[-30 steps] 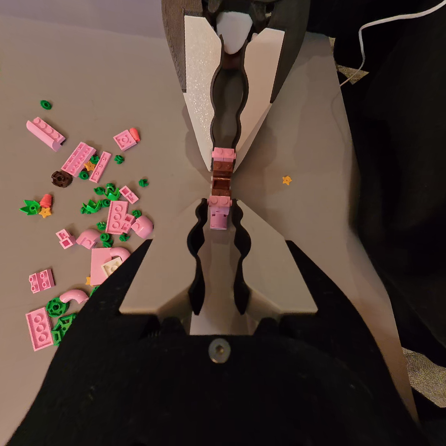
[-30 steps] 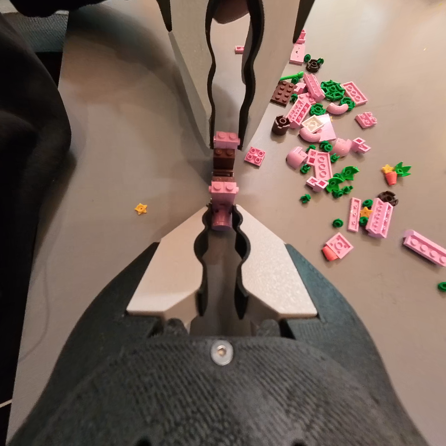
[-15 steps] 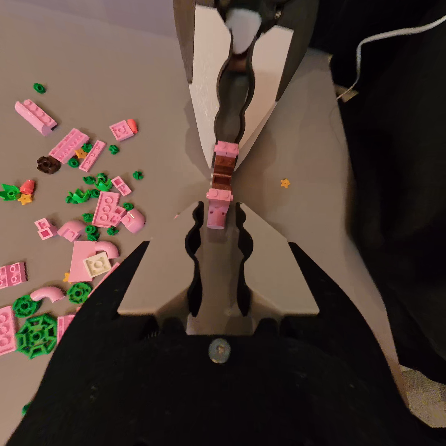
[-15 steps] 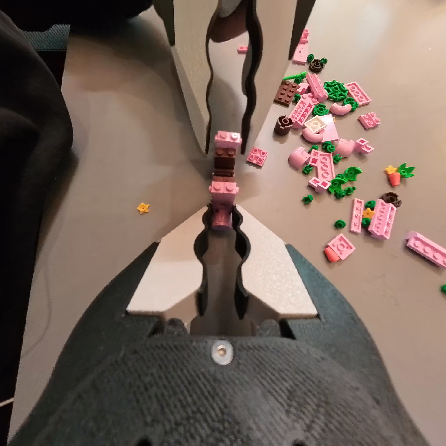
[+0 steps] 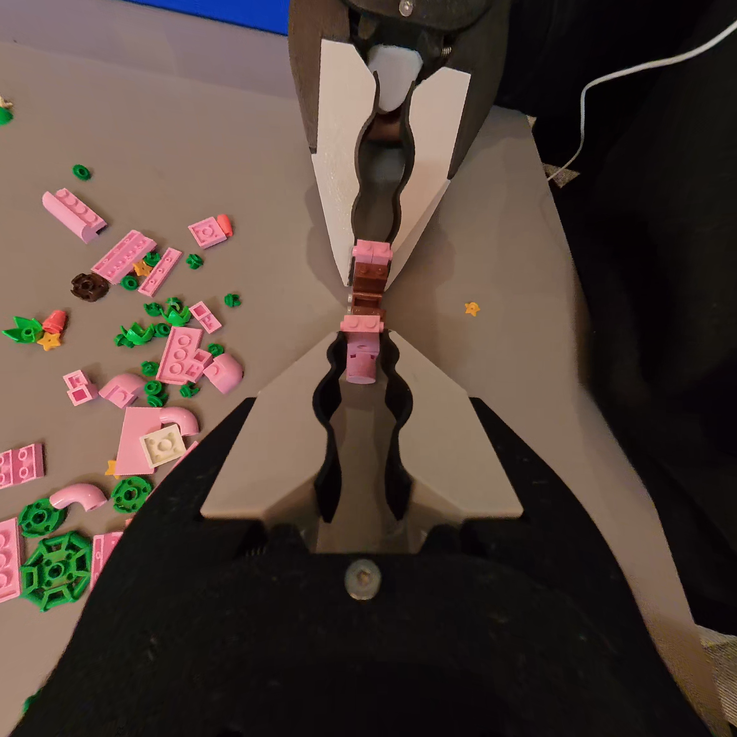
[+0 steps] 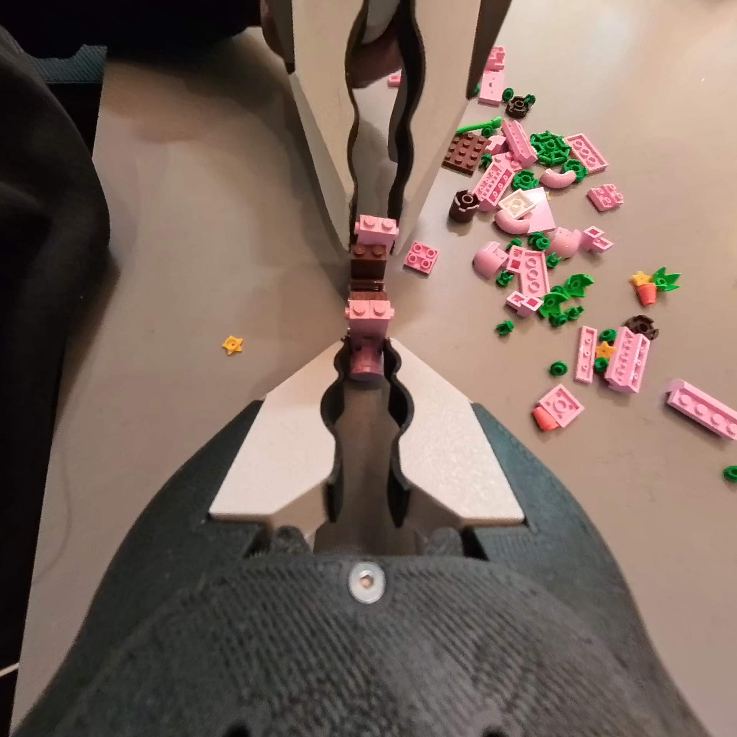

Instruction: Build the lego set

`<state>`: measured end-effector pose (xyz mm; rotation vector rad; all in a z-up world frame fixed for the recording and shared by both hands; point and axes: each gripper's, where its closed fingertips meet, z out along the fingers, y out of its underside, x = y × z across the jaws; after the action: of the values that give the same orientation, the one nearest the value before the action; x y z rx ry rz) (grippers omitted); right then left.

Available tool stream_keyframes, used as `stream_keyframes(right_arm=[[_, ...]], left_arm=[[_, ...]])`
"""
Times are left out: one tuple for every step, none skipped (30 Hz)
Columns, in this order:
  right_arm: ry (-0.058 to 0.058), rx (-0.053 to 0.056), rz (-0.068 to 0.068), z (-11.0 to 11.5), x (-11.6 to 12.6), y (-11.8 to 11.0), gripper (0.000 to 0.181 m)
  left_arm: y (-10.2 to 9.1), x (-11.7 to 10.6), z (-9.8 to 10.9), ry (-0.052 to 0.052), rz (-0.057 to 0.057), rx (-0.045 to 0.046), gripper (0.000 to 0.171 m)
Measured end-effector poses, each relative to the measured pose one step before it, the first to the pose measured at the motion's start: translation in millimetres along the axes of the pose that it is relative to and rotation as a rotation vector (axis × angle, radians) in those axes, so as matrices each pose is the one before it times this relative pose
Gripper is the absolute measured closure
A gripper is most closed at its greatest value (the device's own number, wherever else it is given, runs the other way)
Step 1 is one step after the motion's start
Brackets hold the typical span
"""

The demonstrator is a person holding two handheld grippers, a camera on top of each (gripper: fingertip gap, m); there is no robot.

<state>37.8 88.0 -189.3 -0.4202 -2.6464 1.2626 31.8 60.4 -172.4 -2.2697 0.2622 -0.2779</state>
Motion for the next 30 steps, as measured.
stream_keyframes(right_arm=[[0.0005, -0.0001, -0.0004, 0.04, -0.03, -0.03, 0.166], [0.0003, 0.0001, -0.0004, -0.02, -0.02, 0.00, 0.166], [0.0000, 0.0001, 0.0002, 0.00, -0.01, -0.01, 0.167], [0.0000, -0.0004, 0.0004, 0.06, 0.06, 0.12, 0.166], [0.0001, 0.0000, 0.0015, -0.02, 0.14, 0.03, 0.166], [-0.0007, -0.0001, 0.0018, -0.04, 0.22, 0.07, 0.166], [-0.0001, -0.0002, 0.0012, 0.04, 0.09, -0.01, 0.166], [0.0004, -0.0003, 0.0008, 0.01, 0.09, 0.02, 0.166], [0.0003, -0.0002, 0.0008, 0.10, 0.16, 0.07, 0.166], [0.0003, -0.0003, 0.0009, 0.04, 0.17, 0.00, 0.166], [-0.0002, -0.0003, 0.0016, -0.01, 0.18, 0.05, 0.166], [-0.0010, -0.0003, 0.0016, -0.01, 0.05, 0.04, 0.166], [-0.0018, -0.0007, 0.0003, 0.04, -0.18, 0.15, 0.166], [-0.0027, -0.0016, -0.0005, 0.02, -0.38, 0.24, 0.166], [-0.0029, -0.0011, -0.0006, 0.12, -0.40, 0.26, 0.166], [0.0002, -0.0003, -0.0007, 0.01, -0.02, 0.14, 0.166], [0.0009, -0.0001, -0.0014, 0.11, 0.07, -0.08, 0.166], [0.0029, -0.0007, 0.0000, -0.05, 0.40, 0.09, 0.166], [-0.0004, -0.0002, 0.0015, -0.25, 0.16, 0.23, 0.166], [-0.0033, 0.0002, 0.0014, -0.12, -0.17, 0.09, 0.166], [-0.0022, -0.0003, -0.0001, 0.07, -0.20, 0.10, 0.166], [-0.0016, -0.0008, -0.0020, 0.17, -0.38, 0.04, 0.166], [-0.0008, -0.0029, -0.0031, 0.58, -0.36, 0.27, 0.166], [0.0020, -0.0090, -0.0027, 0.98, 0.09, 1.09, 0.166], [0.0014, -0.0095, -0.0021, 1.10, 0.01, 1.14, 0.166], [0.0008, -0.0043, -0.0014, 0.65, 0.09, 0.31, 0.166], [0.0003, 0.0006, 0.0002, 0.34, 0.22, -0.33, 0.166], [-0.0034, 0.0011, 0.0031, 0.06, 0.03, -0.24, 0.166], [-0.0075, 0.0037, 0.0070, -0.50, -0.16, -0.48, 0.166], [-0.0096, 0.0118, 0.0117, -1.07, 0.08, -1.46, 0.166]], left_arm=[[0.29, 0.08, 0.02, -0.0071, 0.0097, 0.00744, 0.155], [0.21, 0.26, 0.01, -0.0088, 0.0095, 0.00702, 0.155], [0.22, 0.34, 0.09, -0.0117, 0.0145, 0.00499, 0.155], [0.17, 0.30, 0.11, -0.0164, 0.0191, 0.00202, 0.155], [0.08, 0.35, 0.21, -0.0153, 0.0132, 0.00046, 0.155], [0.02, 0.43, 0.24, -0.0111, 0.0028, 0.00123, 0.155], [0.08, 0.05, 0.15, -0.0090, -0.0014, 0.00245, 0.155], [0.12, 0.10, 0.06, -0.0078, 0.0001, 0.00121, 0.155], [0.10, 0.03, 0.19, -0.0061, 0.0027, -0.00137, 0.155], [0.02, 0.10, 0.21, -0.0067, 0.0075, -0.00398, 0.155], [0.08, 0.14, 0.35, -0.0058, 0.0080, -0.00484, 0.155], [0.11, 0.17, 0.28, -0.0037, 0.0097, -0.00147, 0.155], [-0.09, 0.33, 0.32, -0.0019, 0.0122, 0.00963, 0.155], [-0.05, 0.36, 0.49, 0.0063, -0.0027, 0.02050, 0.155], [0.56, 0.33, 0.56, 0.0124, -0.0149, 0.02410, 0.154], [-0.15, 0.07, 0.00, 0.0086, -0.0147, 0.01985, 0.154], [0.18, -0.04, -0.05, -0.0052, 0.0075, -0.00719, 0.154], [0.29, -0.05, 0.32, -0.0130, 0.0161, -0.02071, 0.154], [-0.15, 0.31, 0.35, -0.0062, 0.0054, -0.01809, 0.153], [-0.06, 0.48, 0.10, 0.0036, -0.0071, -0.01211, 0.153], [-0.15, 0.01, -0.05, 0.0048, -0.0113, -0.00493, 0.153], [0.12, -0.47, 0.39, 0.0001, -0.0066, 0.00115, 0.153], [2.97, -1.51, 1.96, -0.0086, -0.0060, -0.01464, 0.152], [6.08, -1.45, 3.94, -0.0105, -0.0043, -0.03304, 0.142], [6.54, 1.71, 4.63, 0.0087, 0.0012, -0.03559, 0.134], [4.84, 1.36, 4.02, 0.0039, 0.0014, -0.02729, 0.126], [-2.50, -0.20, 0.06, -0.0095, 0.0018, 0.01014, 0.124], [-3.53, -1.50, -1.58, -0.0154, 0.0045, 0.02286, 0.124], [-4.30, -3.04, -2.51, -0.0198, -0.0069, 0.03133, 0.127], [-3.39, -2.12, -2.94, -0.0054, -0.0164, 0.02931, 0.127]])
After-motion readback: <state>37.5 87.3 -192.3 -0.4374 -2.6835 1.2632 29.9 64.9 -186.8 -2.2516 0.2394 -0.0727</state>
